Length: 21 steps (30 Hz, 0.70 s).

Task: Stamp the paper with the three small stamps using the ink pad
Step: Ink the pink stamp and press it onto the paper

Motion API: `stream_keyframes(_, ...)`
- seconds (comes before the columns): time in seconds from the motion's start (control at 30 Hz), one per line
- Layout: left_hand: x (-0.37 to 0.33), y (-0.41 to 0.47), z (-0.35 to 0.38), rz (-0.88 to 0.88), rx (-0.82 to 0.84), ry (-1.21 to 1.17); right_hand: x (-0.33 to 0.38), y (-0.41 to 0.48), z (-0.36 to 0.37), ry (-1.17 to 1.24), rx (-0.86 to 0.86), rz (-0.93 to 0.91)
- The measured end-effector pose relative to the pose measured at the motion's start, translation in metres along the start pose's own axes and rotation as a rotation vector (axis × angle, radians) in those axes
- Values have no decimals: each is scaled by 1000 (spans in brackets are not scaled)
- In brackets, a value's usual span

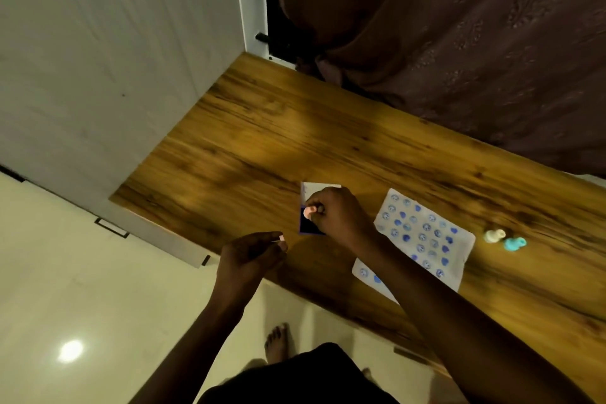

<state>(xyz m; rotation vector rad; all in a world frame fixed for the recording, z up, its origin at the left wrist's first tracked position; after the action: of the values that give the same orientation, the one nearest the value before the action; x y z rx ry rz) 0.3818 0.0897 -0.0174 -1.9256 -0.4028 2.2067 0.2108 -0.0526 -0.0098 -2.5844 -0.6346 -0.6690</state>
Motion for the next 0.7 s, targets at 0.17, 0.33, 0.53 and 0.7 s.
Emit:
stream_keyframes(0.17, 2, 8, -2, -39, 13, 0, 2, 2, 7, -75, -5, 20)
stream_keyframes(0.33, 6, 14, 1, -44, 27, -22, 6, 4, 13, -166, 5, 25)
stream_keyframes(0.53, 7, 15, 7, -38, 41, -24, 8, 5, 13, -214, 3, 18)
stream_keyframes(0.7, 1, 10, 10, 1, 50, -2, 11, 3, 11, -253, 17, 3)
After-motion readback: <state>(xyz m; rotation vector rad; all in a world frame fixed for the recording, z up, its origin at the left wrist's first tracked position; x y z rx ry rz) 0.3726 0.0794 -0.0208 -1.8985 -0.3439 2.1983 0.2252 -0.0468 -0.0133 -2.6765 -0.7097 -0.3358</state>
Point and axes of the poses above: each hand's wrist, its own y-axis towards the middle knuckle, its own z-axis out of the palm, x = y × z, the point moved 1 cm from there along y, towards the middle knuckle, and after that the axes turned 13 degrees about x, right-handed, at the moved point
